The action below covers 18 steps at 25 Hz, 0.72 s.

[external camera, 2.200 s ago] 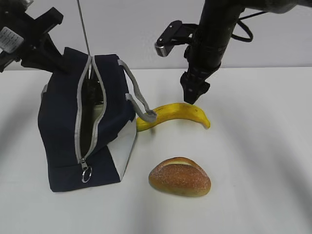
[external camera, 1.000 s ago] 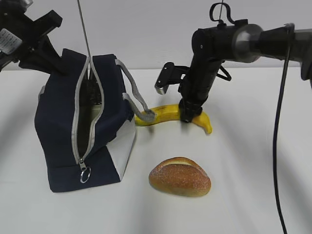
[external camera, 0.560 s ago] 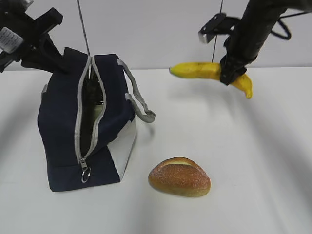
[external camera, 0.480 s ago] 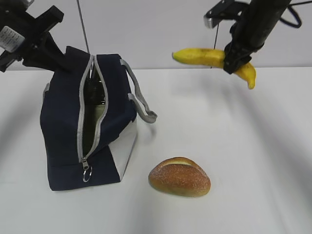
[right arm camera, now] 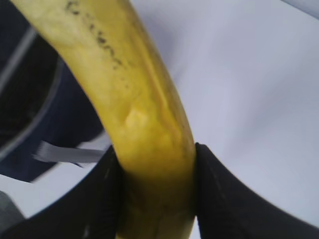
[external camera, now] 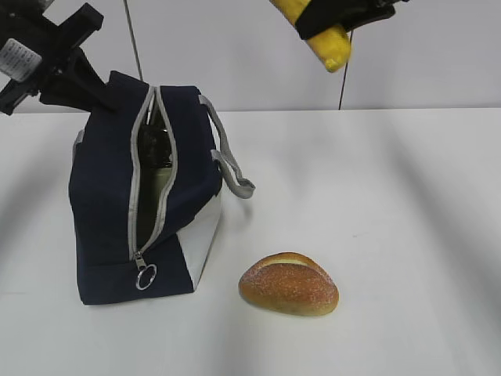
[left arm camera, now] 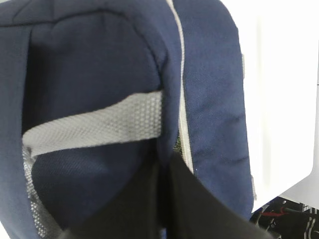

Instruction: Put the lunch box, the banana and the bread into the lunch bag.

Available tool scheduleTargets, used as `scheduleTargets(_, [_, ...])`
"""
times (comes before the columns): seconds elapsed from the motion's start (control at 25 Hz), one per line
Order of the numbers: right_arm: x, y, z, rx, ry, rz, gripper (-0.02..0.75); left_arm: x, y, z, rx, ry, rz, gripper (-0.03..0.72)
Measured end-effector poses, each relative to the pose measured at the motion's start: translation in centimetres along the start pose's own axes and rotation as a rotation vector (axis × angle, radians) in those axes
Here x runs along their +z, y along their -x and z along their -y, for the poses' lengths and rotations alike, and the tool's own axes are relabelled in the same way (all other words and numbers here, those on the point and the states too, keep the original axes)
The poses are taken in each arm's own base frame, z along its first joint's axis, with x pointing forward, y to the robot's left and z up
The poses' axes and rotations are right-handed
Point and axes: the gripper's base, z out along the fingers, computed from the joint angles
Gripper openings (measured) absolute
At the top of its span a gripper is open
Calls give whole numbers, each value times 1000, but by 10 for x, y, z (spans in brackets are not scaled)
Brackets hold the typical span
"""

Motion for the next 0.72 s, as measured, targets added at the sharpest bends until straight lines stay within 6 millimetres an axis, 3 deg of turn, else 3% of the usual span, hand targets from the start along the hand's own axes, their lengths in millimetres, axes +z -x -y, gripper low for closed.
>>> scheduleTargets(0.24, [8,9,-26,111,148,46,288,0,1,2,-12,-24,11,2])
scheduleTargets(0.72, [70,-7,-78,296,306,-123,288,0,2,3,-16,-30,26,2])
